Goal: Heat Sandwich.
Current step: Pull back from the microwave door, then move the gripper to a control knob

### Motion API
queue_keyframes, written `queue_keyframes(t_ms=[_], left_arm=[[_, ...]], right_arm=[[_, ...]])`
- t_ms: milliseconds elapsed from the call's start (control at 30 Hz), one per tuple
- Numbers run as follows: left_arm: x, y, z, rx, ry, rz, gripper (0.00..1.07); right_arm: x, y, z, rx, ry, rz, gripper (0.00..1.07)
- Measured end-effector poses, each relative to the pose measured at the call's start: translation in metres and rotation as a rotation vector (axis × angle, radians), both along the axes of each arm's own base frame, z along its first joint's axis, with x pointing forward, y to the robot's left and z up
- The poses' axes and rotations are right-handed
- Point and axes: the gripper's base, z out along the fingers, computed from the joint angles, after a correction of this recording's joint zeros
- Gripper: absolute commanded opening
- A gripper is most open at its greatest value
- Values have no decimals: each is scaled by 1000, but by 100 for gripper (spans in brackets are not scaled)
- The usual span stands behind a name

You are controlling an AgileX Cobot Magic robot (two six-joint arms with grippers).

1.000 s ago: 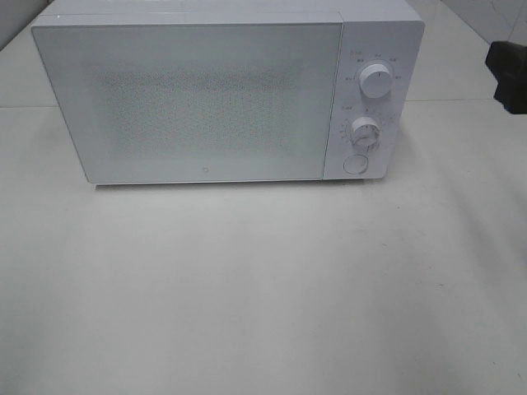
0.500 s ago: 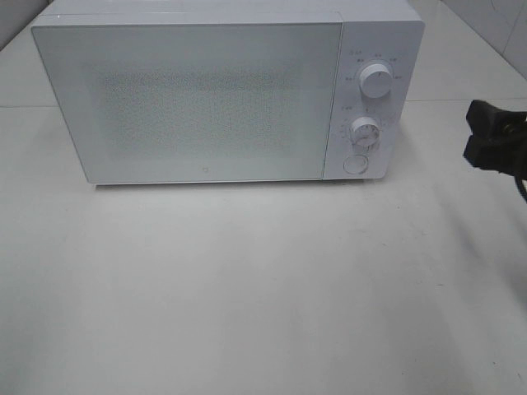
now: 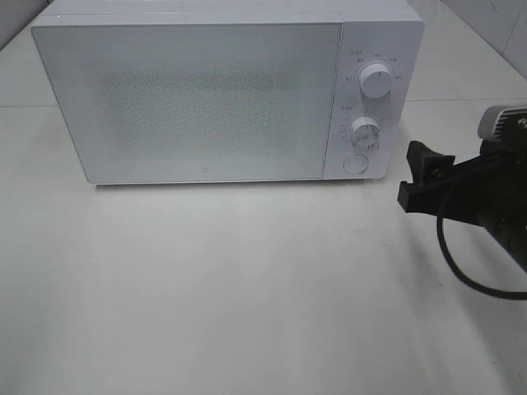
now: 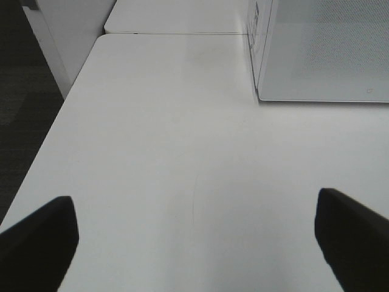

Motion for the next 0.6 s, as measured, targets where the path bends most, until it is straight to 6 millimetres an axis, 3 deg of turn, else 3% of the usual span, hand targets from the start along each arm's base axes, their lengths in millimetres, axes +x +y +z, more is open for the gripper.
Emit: queue_keyframes(t_ms=[300,600], left_arm=[[0,0,0,0,0,0,100],[0,0,0,0,0,0,100]], right_arm=[[-7,23,-21,-26,94,-17,77],[-1,37,-25,-17,103,-33,76]])
